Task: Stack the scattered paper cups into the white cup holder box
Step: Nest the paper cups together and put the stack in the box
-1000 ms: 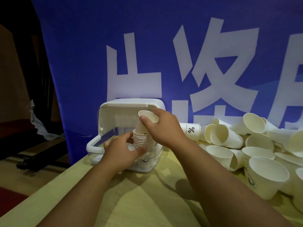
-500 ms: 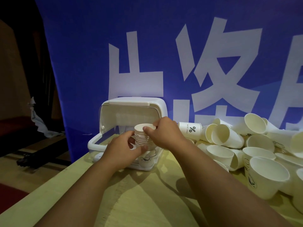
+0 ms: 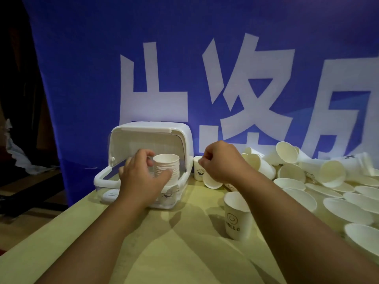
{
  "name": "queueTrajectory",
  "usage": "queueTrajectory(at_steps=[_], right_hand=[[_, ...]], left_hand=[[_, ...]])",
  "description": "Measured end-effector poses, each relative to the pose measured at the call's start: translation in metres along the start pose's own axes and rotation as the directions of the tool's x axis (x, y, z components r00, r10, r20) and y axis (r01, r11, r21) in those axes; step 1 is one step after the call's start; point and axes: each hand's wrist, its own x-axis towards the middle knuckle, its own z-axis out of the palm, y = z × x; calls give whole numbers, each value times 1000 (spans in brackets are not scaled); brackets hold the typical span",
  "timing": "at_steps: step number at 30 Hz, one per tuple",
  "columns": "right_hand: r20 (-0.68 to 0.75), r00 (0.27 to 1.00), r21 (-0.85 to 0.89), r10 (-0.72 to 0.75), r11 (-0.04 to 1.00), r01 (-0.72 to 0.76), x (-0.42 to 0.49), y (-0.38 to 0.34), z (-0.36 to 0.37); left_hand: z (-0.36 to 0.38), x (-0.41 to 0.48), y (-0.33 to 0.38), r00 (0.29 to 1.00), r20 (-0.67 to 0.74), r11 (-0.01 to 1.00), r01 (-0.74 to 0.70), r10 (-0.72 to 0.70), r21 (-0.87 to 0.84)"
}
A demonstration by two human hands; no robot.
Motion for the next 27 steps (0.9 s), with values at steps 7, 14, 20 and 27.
queueTrajectory(at_steps=[7,14,20,27], right_hand=[[-40,989,-236,139,961,-144,-39,71,-40],[61,994,-454,95,889,-57,-61,103,-46],[82,993,-604,81,797,-15,-62,108,-31],[80,995,-496,63,868,-15,-61,104,-28]], left_hand=[[34,-43,52,908,305,958,-278,288,-76],[58,-64,61,639,718,960,-220,275,-172],[58,-68,64,736,641,975,-190,220,-117],[42,-51,50,865,470,982,-116,175,-151]])
